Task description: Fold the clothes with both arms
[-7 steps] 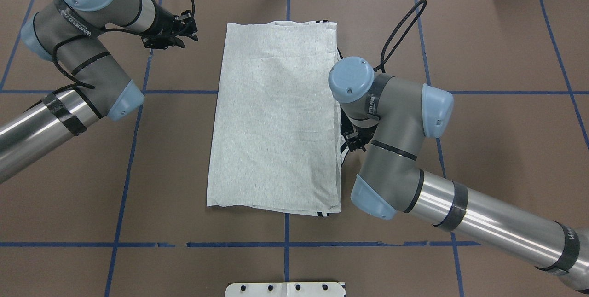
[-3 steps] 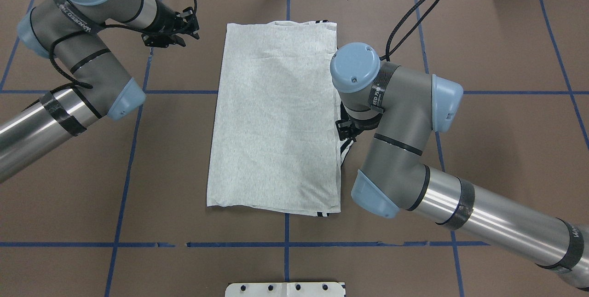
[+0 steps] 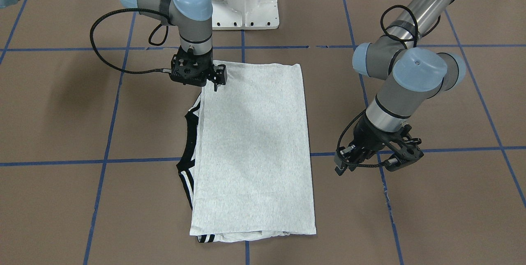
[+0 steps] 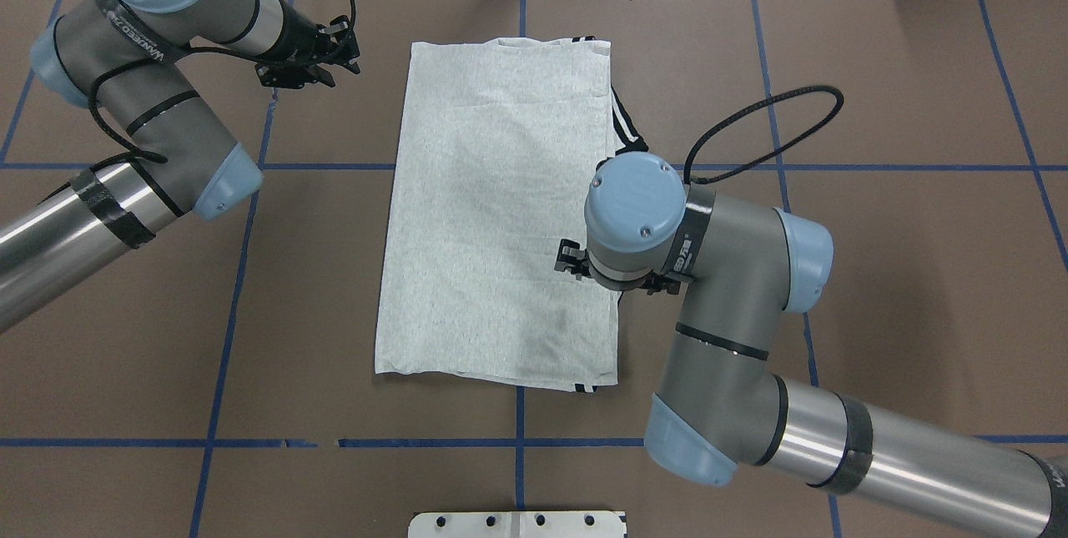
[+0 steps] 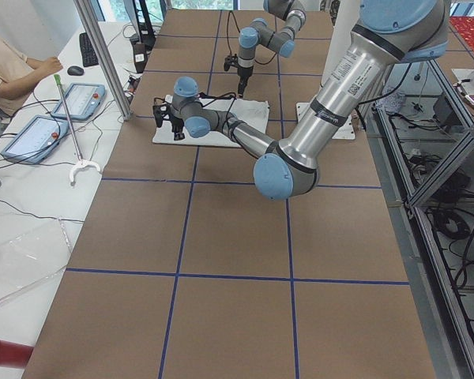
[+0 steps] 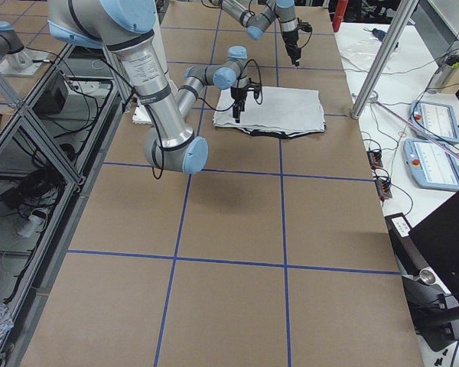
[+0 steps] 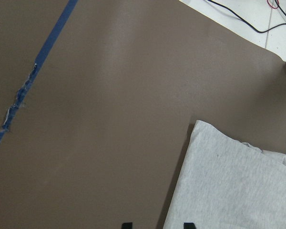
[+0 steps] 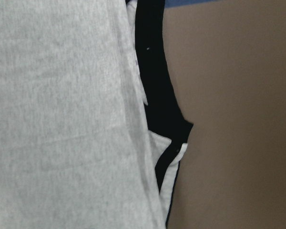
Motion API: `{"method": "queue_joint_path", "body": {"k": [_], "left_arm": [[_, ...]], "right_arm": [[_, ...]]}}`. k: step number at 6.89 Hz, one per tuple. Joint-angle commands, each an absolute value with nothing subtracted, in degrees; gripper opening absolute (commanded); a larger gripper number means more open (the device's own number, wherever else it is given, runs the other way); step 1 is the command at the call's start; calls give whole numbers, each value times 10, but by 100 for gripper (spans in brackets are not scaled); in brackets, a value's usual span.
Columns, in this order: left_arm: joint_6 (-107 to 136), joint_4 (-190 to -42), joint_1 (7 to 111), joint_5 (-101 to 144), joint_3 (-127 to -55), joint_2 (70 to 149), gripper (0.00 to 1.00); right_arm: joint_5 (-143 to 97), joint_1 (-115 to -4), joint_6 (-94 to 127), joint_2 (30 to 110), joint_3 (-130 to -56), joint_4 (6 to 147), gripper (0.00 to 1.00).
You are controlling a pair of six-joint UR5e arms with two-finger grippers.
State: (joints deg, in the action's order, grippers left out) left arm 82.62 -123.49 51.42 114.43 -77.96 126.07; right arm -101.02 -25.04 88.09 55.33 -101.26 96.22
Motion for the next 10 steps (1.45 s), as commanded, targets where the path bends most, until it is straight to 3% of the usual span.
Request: {"method": "queue_joint_path", "body": {"k": [1, 3, 10], "left_arm": [[825, -1235, 514, 1144, -780, 1260, 46], [825, -1235, 514, 1143, -780, 1260, 46], [826, -1235, 514, 1143, -780, 1261, 46]], "right_arm": [[-959, -191, 1066, 567, -1015, 913, 98], [-949, -178, 1203, 576, -1026, 910, 98], [-941, -157, 1211, 610, -1020, 851, 99]]}}
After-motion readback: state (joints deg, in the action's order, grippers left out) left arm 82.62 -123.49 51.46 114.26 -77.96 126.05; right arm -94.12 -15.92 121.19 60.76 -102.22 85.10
